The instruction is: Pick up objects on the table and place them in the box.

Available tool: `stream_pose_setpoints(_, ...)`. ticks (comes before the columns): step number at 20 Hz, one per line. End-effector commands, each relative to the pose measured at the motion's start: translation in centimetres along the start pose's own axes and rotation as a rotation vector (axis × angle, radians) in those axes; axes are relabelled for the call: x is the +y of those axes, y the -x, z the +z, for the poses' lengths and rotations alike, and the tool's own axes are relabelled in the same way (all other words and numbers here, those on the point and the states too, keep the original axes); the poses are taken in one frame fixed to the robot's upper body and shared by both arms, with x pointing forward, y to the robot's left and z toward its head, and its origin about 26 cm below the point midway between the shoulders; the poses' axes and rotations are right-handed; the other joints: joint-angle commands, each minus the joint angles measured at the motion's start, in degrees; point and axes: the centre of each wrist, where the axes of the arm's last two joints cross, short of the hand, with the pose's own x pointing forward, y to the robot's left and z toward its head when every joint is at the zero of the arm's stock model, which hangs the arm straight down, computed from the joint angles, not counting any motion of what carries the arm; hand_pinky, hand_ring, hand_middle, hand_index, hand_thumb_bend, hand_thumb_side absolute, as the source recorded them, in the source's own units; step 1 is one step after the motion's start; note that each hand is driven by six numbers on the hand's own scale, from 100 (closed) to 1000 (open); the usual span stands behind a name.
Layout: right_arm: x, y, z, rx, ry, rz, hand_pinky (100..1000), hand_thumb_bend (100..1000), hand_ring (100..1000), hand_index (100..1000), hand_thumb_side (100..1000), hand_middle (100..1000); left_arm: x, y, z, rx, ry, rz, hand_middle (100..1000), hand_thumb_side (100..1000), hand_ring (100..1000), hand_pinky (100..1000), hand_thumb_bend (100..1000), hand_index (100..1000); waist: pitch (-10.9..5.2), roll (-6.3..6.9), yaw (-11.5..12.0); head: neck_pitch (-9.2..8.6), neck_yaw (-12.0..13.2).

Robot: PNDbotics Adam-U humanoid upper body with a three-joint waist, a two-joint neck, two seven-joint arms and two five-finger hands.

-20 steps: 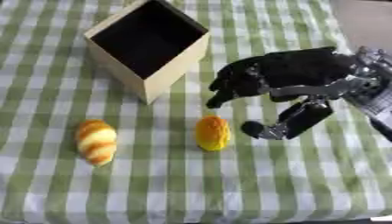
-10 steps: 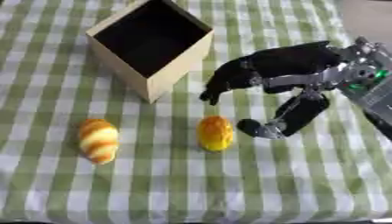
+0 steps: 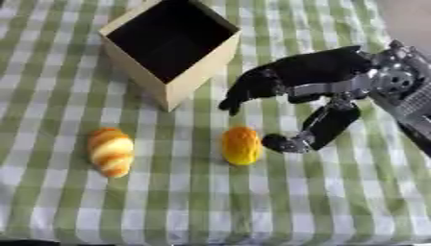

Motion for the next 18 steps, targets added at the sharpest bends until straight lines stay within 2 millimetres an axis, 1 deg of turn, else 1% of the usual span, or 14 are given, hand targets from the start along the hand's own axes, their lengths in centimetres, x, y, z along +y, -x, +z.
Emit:
stream_pose_setpoints(1,-0.3,0.7,0.4,-0.012,-0.089,0.081,987,189,940,974,215,793,-0.1,-0.5,-0.6,-0.024,0.007,0.007,791,664,704,770,100,861,-0.78,0.12,0.17,0.31,-0.14)
stream_pose_setpoints(7,0.7,1.7,0.2,0.001,-0.099,0.084,990,160,945,974,233,790,-0.2,-0.5,-0.7,-0.024,0.007,0.009,792,664,703,771,100,861,-0.29,0.00,0.58,0.31,-0.27)
stream_pose_setpoints(14,1.4,2.2,-0.1,0.010,-0.096,0.093,989,187,946,975,219,795,-0.3,-0.4,-0.7,-0.018,0.004,0.011,793,664,703,771,100,861,-0.01,0.03,0.60,0.31,-0.25)
stream_pose_setpoints(15,1.5,2.2,-0.2,0.011,-0.091,0.096,987,210,945,974,198,797,-0.3,-0.4,-0.7,-0.018,0.004,0.011,793,664,703,771,100,861,-0.01,0.06,0.59,0.31,-0.29)
stream_pose_setpoints(18,1.5,2.1,-0.4,0.010,-0.075,0.117,985,226,946,974,194,802,-0.3,-0.4,-0.7,-0.020,0.005,0.011,793,664,703,771,100,861,0.00,0.19,0.53,0.31,-0.70)
